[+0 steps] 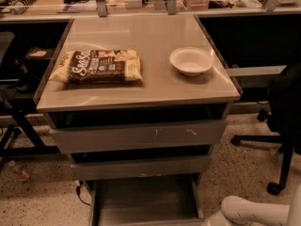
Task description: Close bottom drawer
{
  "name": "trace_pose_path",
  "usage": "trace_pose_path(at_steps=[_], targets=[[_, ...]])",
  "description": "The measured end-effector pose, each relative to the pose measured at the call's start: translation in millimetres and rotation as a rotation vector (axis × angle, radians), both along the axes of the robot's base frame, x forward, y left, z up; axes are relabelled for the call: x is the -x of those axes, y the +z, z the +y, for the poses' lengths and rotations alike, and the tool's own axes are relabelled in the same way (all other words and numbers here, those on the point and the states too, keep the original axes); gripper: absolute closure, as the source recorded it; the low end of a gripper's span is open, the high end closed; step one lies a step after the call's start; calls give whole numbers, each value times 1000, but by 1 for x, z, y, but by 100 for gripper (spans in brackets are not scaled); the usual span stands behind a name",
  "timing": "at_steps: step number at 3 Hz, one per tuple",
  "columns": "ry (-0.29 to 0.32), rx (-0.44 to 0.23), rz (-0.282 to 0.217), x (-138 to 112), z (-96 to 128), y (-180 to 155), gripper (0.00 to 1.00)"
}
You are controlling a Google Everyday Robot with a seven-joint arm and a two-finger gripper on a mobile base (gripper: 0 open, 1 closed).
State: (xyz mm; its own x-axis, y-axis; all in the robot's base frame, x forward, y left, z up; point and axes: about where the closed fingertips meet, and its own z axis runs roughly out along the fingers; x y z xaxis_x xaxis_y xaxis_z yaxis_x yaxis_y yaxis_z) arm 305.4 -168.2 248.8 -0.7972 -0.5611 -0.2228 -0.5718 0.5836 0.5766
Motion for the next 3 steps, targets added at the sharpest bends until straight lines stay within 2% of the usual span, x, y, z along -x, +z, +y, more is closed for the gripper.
trace_pose_path(at_steps=[1,3], targets=[[-2,-3,-2,1,4,-11,100],[-41,-25,-86,-30,14,-44,100]])
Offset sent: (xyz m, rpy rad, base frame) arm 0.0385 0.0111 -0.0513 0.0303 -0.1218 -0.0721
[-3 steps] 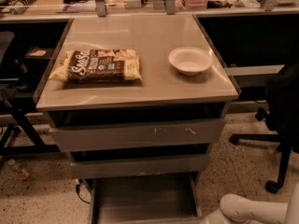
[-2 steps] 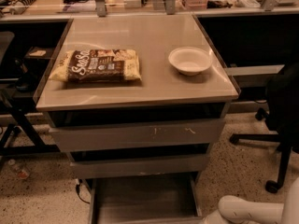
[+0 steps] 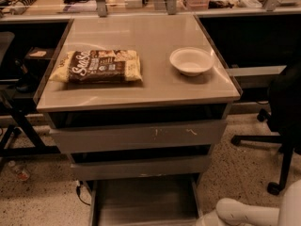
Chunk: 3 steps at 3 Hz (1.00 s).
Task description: Close bottom drawer
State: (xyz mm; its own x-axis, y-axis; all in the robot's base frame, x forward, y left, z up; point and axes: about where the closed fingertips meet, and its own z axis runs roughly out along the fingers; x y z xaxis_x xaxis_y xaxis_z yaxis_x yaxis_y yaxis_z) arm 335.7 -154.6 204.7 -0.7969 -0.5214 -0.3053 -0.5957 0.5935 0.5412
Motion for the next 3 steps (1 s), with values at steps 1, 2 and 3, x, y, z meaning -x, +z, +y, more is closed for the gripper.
trace_pose_path(at_steps=[1,2,3], targets=[[-10,-9,-16,-9,4,-12,100],[-10,-9,-16,-9,4,-12,81],[-10,-9,-16,-9,4,-12,57]])
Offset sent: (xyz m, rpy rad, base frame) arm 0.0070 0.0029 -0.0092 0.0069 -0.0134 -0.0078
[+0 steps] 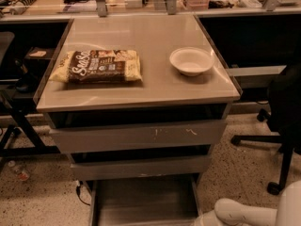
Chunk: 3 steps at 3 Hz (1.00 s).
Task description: Close bottom drawer
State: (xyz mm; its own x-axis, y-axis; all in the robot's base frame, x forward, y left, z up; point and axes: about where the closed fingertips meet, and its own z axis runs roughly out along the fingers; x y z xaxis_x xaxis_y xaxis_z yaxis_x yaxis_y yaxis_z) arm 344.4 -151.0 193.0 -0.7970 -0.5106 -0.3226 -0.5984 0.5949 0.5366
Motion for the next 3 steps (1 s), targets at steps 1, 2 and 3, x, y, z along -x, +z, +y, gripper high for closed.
trace_pose_path(at_steps=[1,2,3], targets=[[0,0,0,0,0,0,34],[0,0,0,0,0,0,11],[0,0,0,0,0,0,0]])
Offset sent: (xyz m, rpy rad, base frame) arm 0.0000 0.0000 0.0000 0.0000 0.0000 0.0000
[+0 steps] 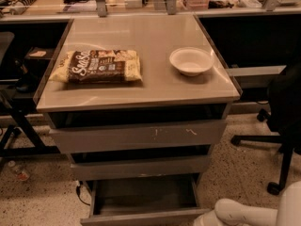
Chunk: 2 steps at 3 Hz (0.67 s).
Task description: Close bottom drawer
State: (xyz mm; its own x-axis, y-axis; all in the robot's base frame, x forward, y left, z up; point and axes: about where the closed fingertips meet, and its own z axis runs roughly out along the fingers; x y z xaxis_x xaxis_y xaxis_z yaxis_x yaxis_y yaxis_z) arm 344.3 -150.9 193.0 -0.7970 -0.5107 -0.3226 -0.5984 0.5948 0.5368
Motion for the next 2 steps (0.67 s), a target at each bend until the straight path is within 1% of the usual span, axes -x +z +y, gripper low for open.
trace_pose_path(at_steps=[1,2], targets=[[0,0,0,0,0,0,0],[0,0,0,0,0,0,19]])
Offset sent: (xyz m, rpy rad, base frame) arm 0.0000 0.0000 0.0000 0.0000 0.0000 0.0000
